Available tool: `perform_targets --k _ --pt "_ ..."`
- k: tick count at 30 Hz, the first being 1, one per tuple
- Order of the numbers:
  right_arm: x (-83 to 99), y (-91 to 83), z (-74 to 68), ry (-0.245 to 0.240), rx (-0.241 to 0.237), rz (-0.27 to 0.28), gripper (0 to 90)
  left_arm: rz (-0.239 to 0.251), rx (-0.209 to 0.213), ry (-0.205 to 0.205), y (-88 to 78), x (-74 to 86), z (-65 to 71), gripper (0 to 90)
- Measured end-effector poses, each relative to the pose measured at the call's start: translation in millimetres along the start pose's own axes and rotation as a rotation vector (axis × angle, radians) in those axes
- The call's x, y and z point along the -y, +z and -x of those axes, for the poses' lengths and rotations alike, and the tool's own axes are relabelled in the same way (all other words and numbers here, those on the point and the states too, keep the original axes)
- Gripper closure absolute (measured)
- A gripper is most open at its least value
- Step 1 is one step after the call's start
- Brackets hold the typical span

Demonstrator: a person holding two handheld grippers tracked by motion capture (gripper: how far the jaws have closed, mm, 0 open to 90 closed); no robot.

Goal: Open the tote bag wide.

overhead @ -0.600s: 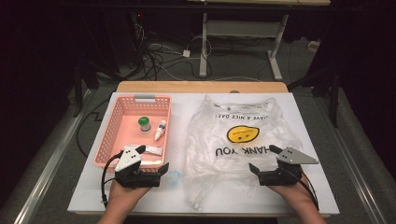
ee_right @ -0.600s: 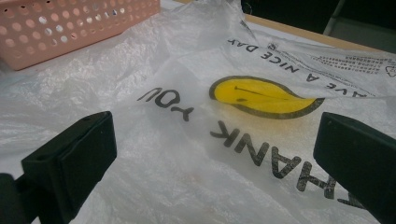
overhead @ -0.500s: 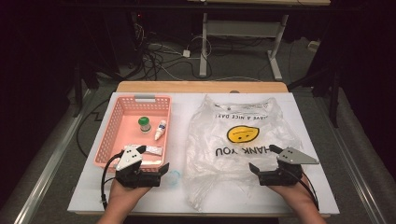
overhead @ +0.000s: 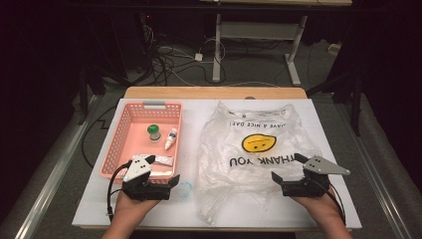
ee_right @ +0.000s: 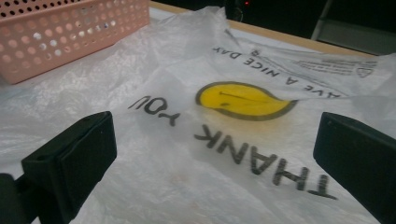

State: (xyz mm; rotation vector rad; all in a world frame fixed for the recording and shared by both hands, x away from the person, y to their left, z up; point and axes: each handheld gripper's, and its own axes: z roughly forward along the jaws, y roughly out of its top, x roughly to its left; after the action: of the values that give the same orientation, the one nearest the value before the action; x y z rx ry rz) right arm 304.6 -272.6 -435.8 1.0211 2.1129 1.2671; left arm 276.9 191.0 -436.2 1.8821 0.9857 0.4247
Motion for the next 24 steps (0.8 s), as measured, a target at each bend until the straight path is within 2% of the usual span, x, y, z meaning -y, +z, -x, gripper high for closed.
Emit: perform_targets --k 5,8,10,11,12,16,21,22,24 --pt "-4.9 -18.3 16.9 0.021 0.053 0.022 0.0 -0.008 0.004 -0.013 -0.7 0.3 -2.4 0.0" --pt "-5.3 -30.1 30.3 0.03 0.105 0.035 0.1 -0.013 0.002 -0.017 -1.2 -1.0 -3.8 0.0" --pt "-3.1 -35.4 39.8 0.04 0.139 0.027 0.1 -0.011 -0.002 -0.012 -1.9 -1.5 -4.5 0.0" --pt "-3.1 -35.4 39.8 0.04 0.139 0.027 0.1 -0.009 -0.001 -0.013 -2.3 -1.5 -5.2 0.0" --pt "0.4 -39.3 49.2 0.055 0.166 0.017 1.0 -0.008 -0.003 -0.015 -2.5 -1.4 -5.7 0.0" --pt "9.5 -44.1 66.5 0.107 0.201 -0.007 5.3 -0.01 0.026 -0.053 -3.4 -1.9 -8.7 0.0" --pt "18.0 -45.9 79.2 0.155 0.221 -0.046 9.9 -0.018 0.021 -0.049 -3.2 -2.3 -9.7 0.0" --pt "21.5 -46.3 83.7 0.17 0.238 -0.066 13.2 -0.02 0.01 -0.043 -2.9 -2.3 -9.6 0.0" --pt "23.6 -46.2 86.3 0.175 0.245 -0.073 15.1 -0.016 -0.013 -0.021 -3.3 -2.9 -8.8 0.0"
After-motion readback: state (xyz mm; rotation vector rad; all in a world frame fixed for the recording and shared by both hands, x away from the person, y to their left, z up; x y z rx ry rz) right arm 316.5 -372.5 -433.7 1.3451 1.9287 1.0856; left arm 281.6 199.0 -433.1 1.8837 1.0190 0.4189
